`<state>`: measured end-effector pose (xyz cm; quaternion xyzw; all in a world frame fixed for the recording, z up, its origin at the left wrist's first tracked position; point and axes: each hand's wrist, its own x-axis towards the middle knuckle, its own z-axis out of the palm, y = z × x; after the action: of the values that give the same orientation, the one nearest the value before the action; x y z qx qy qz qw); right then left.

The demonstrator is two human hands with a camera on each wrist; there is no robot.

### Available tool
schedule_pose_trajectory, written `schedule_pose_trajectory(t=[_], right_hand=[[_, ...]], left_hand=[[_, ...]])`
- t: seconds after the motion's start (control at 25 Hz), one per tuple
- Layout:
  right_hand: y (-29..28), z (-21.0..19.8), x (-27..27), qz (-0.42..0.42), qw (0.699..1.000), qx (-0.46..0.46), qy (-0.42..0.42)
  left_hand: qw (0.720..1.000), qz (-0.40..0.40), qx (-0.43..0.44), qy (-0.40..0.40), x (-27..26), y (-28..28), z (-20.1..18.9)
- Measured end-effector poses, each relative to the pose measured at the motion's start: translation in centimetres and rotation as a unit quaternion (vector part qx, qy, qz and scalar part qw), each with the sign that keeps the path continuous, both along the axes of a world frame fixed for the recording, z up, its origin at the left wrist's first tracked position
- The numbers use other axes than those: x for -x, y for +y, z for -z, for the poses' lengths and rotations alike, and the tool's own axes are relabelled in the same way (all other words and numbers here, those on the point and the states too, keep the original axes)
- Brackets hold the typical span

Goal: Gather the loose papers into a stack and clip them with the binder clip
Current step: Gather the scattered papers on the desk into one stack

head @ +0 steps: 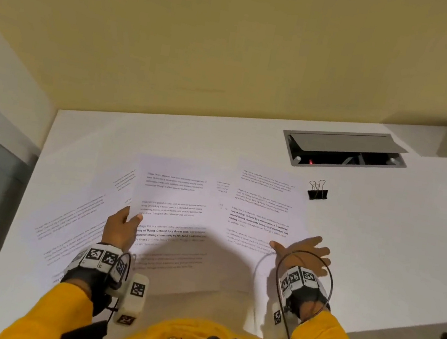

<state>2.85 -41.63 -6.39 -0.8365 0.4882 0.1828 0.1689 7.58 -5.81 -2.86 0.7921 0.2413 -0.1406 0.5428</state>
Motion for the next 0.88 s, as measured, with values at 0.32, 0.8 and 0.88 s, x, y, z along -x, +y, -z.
schedule_pose_trajectory(t=[0.32,0.8,0.88], right_hand=[[-1.4,-1.4,-1.3,-0.031,0.999,0.019,0.039],[0.4,-1.4,-2.5,-0.086,0.912,-0.31,-0.255],[1.1,-1.3,-2.8,-0.097,0.9,-0.347,-0.244]], left_hand=[[0.998,-0.029,0.007,0.06,-0.4,-1.2,-1.2],[0.987,0.062,-0.058,0.139,-1.4,-0.4,1.5],[0.987,0.079,-0.054,0.126,-1.5,-0.7,1.1]])
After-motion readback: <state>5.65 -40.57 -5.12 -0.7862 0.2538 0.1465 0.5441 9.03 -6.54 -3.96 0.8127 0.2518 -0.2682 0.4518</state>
